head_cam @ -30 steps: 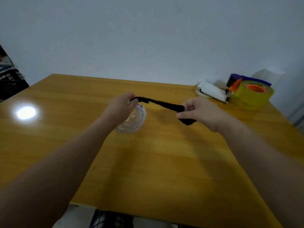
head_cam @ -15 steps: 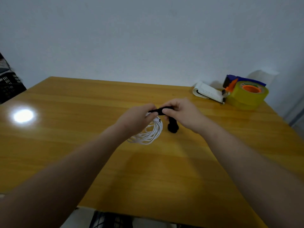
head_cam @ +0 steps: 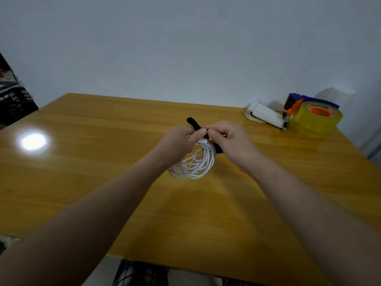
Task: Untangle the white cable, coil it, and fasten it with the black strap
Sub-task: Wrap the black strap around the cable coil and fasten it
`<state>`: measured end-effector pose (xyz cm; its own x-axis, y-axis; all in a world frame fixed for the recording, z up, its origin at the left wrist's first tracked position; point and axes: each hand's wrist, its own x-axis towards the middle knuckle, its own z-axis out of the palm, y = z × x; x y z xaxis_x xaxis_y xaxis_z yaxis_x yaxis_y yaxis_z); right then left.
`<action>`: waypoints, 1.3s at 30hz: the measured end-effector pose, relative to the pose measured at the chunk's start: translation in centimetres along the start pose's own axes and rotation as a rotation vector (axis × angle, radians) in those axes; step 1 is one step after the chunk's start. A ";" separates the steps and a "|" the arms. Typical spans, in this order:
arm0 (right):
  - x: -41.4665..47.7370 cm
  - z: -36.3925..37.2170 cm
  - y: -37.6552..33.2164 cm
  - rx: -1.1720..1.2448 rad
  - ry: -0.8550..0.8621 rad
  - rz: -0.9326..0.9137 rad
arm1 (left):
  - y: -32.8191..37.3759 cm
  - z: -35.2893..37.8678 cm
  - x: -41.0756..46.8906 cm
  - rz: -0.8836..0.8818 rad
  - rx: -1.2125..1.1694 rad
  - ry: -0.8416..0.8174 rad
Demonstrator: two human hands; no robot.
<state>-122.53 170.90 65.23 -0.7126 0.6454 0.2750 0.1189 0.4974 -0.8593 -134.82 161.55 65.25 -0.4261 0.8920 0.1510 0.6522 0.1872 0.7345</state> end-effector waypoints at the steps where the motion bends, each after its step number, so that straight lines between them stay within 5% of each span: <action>1: -0.1 -0.1 0.0 -0.080 -0.031 -0.048 | -0.1 0.0 -0.1 0.007 -0.001 0.005; 5: -0.3 -0.6 -0.3 -0.255 -0.135 -0.151 | -0.2 -0.1 -0.6 0.036 -0.011 -0.023; 10: 0.1 -2.3 -0.5 -0.181 -0.080 0.013 | -0.8 -0.5 -0.2 0.024 0.061 -0.072; 13: 0.3 -4.8 -0.3 -0.164 0.033 0.079 | -3.2 -1.8 0.2 -0.101 0.129 0.018; 22: -0.5 -8.6 2.1 0.173 -0.239 0.393 | -6.8 -3.8 1.8 -0.334 -0.145 0.314; 25: -0.6 -7.4 1.7 0.546 -0.229 0.475 | -5.9 -3.7 1.8 -0.355 -0.156 0.244; 30: 0.4 -4.5 -1.0 1.028 -0.185 0.441 | -2.8 -2.7 0.5 -0.220 -0.156 -0.109; 34: 1.2 -3.7 -1.5 0.855 -0.214 0.366 | -2.0 -2.3 -0.4 -0.192 -0.054 -0.295; 39: 1.8 -2.8 -1.5 0.629 -0.107 0.429 | -2.3 -2.1 -1.0 -0.184 -0.116 -0.166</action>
<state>-122.07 172.92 68.17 -0.7596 0.6321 -0.1532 0.0067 -0.2278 -0.9737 -137.21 159.34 64.75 -0.4156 0.9045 -0.0956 0.4933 0.3125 0.8118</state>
